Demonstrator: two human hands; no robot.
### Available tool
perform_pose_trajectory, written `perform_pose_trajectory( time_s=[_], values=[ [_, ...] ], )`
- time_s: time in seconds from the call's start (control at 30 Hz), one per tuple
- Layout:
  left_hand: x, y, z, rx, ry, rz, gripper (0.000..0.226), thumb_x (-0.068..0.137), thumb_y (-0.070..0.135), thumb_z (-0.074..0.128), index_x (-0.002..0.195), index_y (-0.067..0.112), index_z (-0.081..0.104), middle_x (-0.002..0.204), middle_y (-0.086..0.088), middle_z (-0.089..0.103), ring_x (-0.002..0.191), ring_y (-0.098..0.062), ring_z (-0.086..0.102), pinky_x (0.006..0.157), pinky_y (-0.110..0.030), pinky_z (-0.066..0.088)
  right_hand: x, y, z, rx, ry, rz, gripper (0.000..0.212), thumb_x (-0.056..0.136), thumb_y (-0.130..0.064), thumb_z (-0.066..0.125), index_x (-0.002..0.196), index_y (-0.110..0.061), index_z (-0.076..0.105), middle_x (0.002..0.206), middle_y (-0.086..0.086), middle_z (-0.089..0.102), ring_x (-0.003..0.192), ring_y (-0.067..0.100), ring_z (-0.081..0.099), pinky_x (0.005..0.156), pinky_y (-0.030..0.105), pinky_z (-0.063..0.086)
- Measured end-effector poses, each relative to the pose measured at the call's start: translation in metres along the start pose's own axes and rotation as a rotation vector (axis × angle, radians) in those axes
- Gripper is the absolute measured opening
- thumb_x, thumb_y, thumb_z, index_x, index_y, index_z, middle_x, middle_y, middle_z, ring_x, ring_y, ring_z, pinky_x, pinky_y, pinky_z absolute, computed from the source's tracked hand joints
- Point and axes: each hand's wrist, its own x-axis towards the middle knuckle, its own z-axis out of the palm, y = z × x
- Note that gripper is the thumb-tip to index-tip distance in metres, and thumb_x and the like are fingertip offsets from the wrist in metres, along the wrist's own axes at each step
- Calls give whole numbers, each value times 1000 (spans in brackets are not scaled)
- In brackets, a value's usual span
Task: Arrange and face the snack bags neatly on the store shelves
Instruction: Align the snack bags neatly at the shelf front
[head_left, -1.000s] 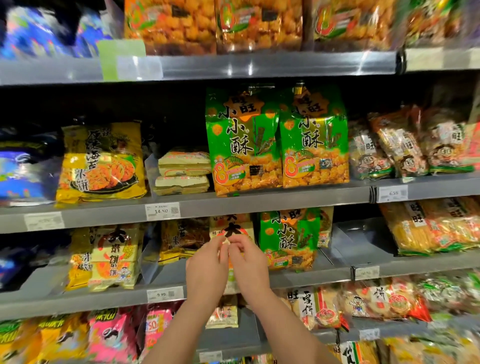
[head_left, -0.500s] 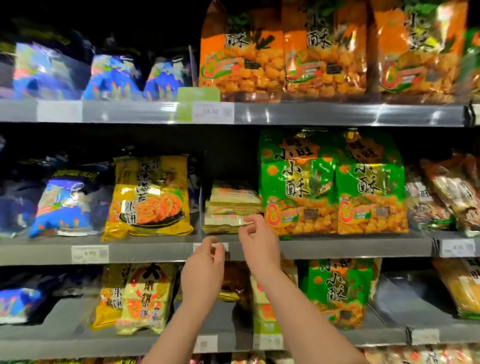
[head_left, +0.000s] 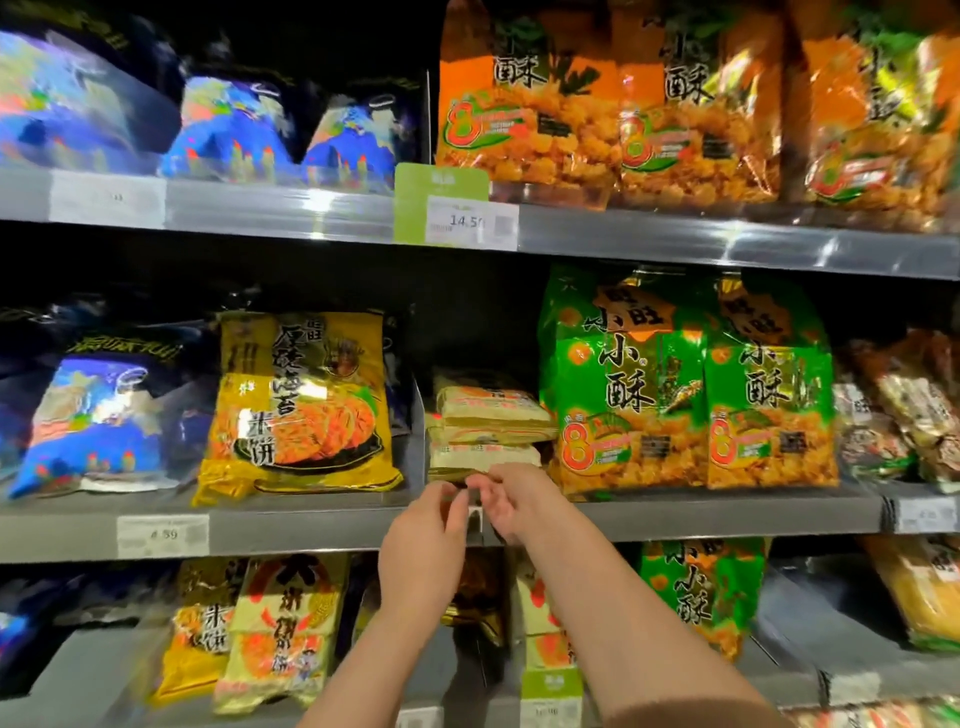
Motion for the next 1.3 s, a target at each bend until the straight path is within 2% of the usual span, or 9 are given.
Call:
perform_pose_trajectory(
  time_s=[0.07, 0.27, 0.47, 0.6, 0.87, 0.97, 1.07, 1.17, 1.3],
  values=[
    [-1, 0, 1, -10, -9, 4, 22, 94, 38, 43, 98, 23, 59, 77, 6, 61, 71, -15, 55, 55, -29, 36, 0, 0, -1, -9, 30, 3, 21, 100, -12, 40, 101, 2, 56, 35, 9, 57, 19, 5, 39, 27, 10, 36],
    [-8, 6, -3, -105, -13, -50, 26, 94, 41, 41, 106, 22, 52, 84, 2, 64, 75, -17, 59, 58, -31, 43, -18, 6, 2, -16, -33, -218, 15, 98, -9, 41, 92, 0, 51, 71, 11, 60, 32, 5, 56, 34, 14, 45],
    [-9, 12, -26, -256, 53, -187, 58, 91, 51, 38, 139, 21, 28, 140, -6, 41, 110, -22, 49, 81, -34, 39, -36, 20, -7, -222, 109, -348, 21, 91, -11, 48, 79, -1, 62, 46, 1, 57, 36, 7, 48, 37, 18, 42],
    [-2, 18, -34, -465, -53, -278, 90, 66, 84, 32, 141, 34, 23, 142, -9, 39, 122, -32, 46, 99, -48, 41, -46, 37, -22, -252, 176, -395, 25, 87, -8, 48, 66, -3, 59, 33, -3, 49, 28, 7, 37, 33, 19, 34],
    [13, 52, -45, -646, -273, -442, 106, 57, 84, 43, 146, 35, 13, 150, -4, 29, 131, -32, 37, 97, -53, 43, -70, 54, -42, -269, 141, -549, 31, 88, -11, 49, 58, -5, 55, 41, 1, 46, 32, 11, 34, 40, 21, 32],
    [31, 54, -46, -689, -394, -565, 119, 41, 96, 47, 140, 32, 34, 139, -7, 46, 117, -33, 52, 87, -52, 49, -77, 58, -49, -260, 129, -561, 34, 86, -9, 49, 53, -7, 53, 39, 0, 43, 35, 10, 35, 43, 23, 32],
    [36, 58, -51, -772, -513, -637, 93, 53, 85, 57, 121, 21, 57, 114, -11, 65, 100, -33, 64, 86, -52, 51, -82, 63, -58, -274, 100, -567, 34, 85, -7, 49, 51, -9, 51, 38, -2, 42, 36, 8, 35, 46, 24, 30],
    [28, 62, -51, -725, -523, -694, 113, 37, 75, 77, 135, 32, 40, 126, -11, 57, 103, -33, 63, 75, -53, 55, -85, 69, -68, -292, 63, -571, 36, 83, -5, 49, 48, -10, 49, 36, -3, 40, 32, 4, 34, 47, 22, 30],
    [6, 66, -45, -779, -441, -678, 99, 59, 53, 78, 141, 25, 30, 115, -11, 58, 93, -27, 63, 56, -39, 56, -87, 80, -83, -295, 32, -554, 36, 85, -6, 50, 49, -8, 52, 37, -5, 46, 34, 1, 40, 49, 22, 32]
  ],
)
